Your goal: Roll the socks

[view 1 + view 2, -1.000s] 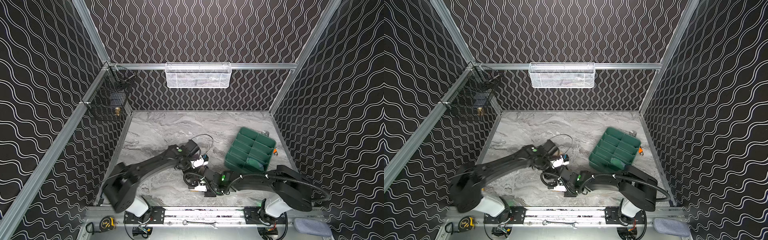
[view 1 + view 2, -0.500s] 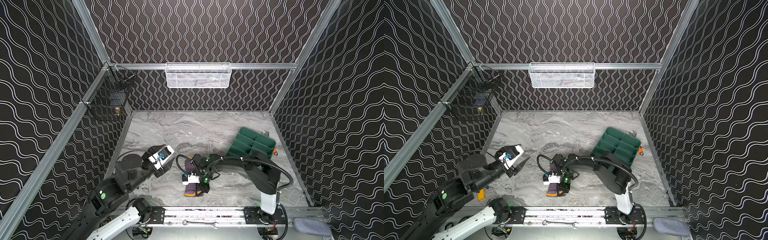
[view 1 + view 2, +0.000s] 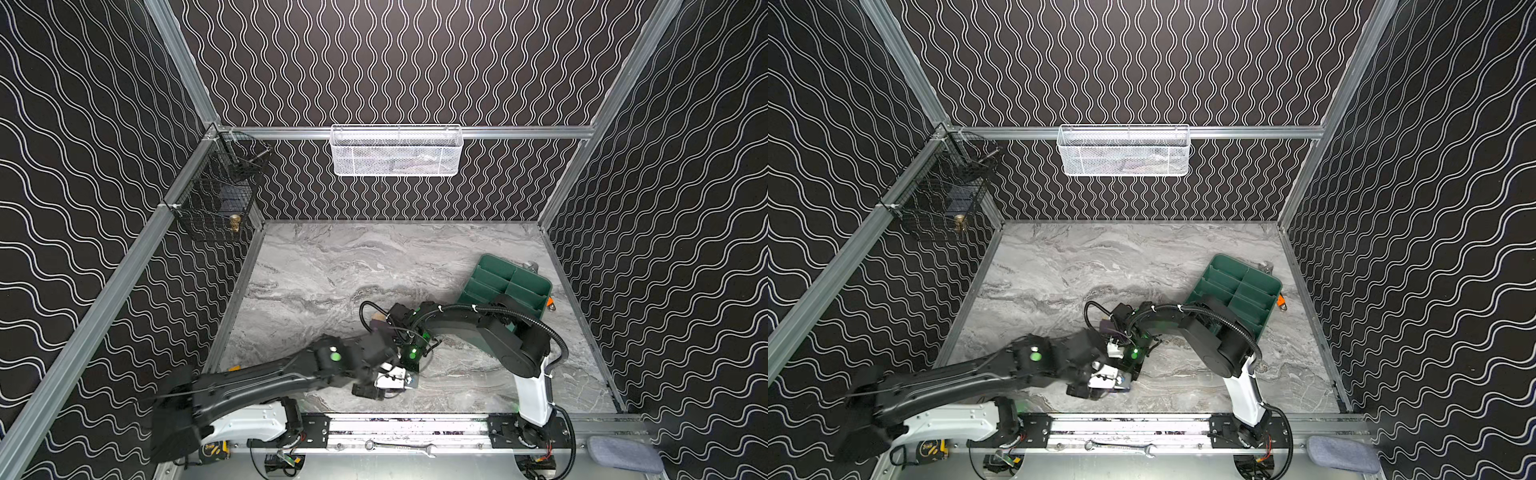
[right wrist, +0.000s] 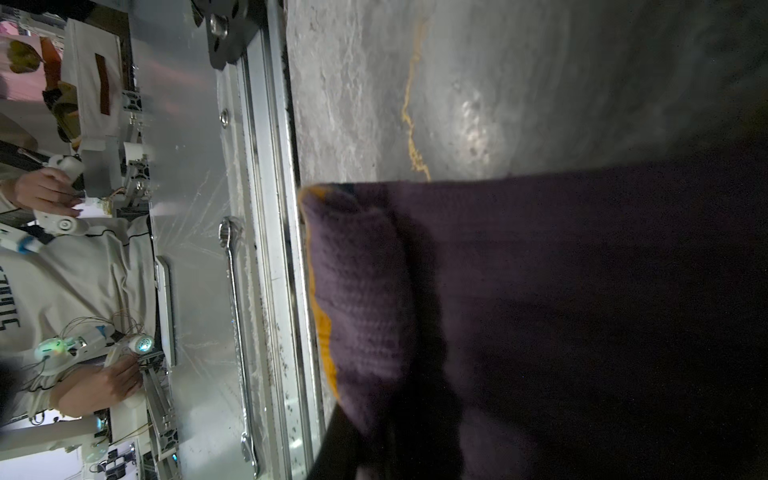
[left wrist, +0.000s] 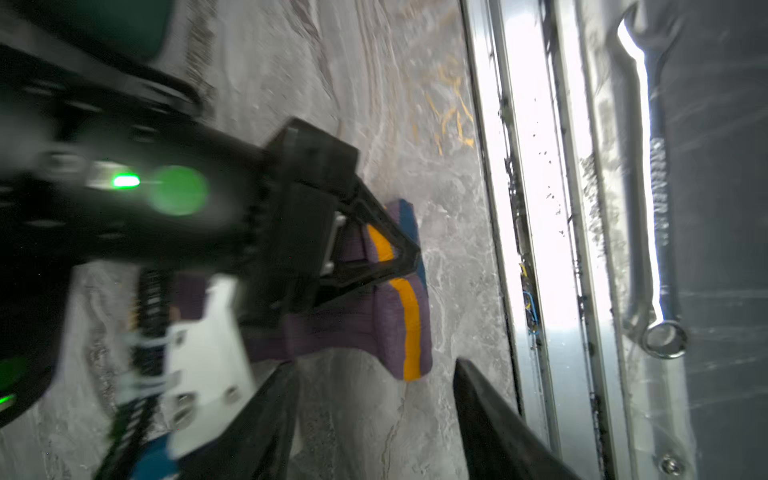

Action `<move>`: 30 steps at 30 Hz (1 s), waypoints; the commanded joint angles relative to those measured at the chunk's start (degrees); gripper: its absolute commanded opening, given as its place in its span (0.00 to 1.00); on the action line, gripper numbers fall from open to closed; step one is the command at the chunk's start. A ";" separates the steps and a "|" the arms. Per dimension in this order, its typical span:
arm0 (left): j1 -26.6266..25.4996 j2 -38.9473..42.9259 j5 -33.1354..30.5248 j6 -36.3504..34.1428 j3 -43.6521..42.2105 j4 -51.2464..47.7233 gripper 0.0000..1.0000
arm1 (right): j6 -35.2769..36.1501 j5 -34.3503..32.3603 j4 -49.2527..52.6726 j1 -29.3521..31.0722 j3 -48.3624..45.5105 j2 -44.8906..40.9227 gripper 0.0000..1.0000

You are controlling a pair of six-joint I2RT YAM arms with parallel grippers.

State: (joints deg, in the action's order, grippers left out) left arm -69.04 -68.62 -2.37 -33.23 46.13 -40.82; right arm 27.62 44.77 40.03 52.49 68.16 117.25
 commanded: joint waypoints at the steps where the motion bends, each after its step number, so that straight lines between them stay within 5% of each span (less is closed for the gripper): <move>1: -3.33 -6.76 -7.95 3.99 -1.37 4.28 0.61 | 0.22 -17.98 -3.35 -0.48 -1.02 1.71 0.00; 10: -3.47 -18.61 -13.17 8.44 -3.05 9.74 0.55 | 1.04 -17.59 -3.64 -0.77 -1.90 0.53 0.00; 16: -3.48 -20.68 -11.96 8.88 -1.68 8.81 0.16 | 0.95 -17.99 -4.80 -0.89 -3.52 -1.24 0.01; 19: -3.47 -20.66 -9.97 9.35 -1.22 7.78 0.01 | 0.21 -20.17 -6.91 -1.07 -5.22 -3.24 0.13; 24: -3.47 -19.68 -8.22 8.47 -1.17 7.17 0.00 | -2.83 -29.70 -16.83 -1.70 -11.41 -12.47 0.32; 30: -0.95 -20.15 -7.89 6.95 -0.55 7.78 0.00 | -9.44 -38.22 -31.97 -5.24 -20.97 -34.76 0.47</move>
State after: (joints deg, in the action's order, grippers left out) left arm -71.20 -88.42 -12.97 -25.52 45.36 -31.90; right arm 22.15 17.98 19.27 48.01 49.63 89.30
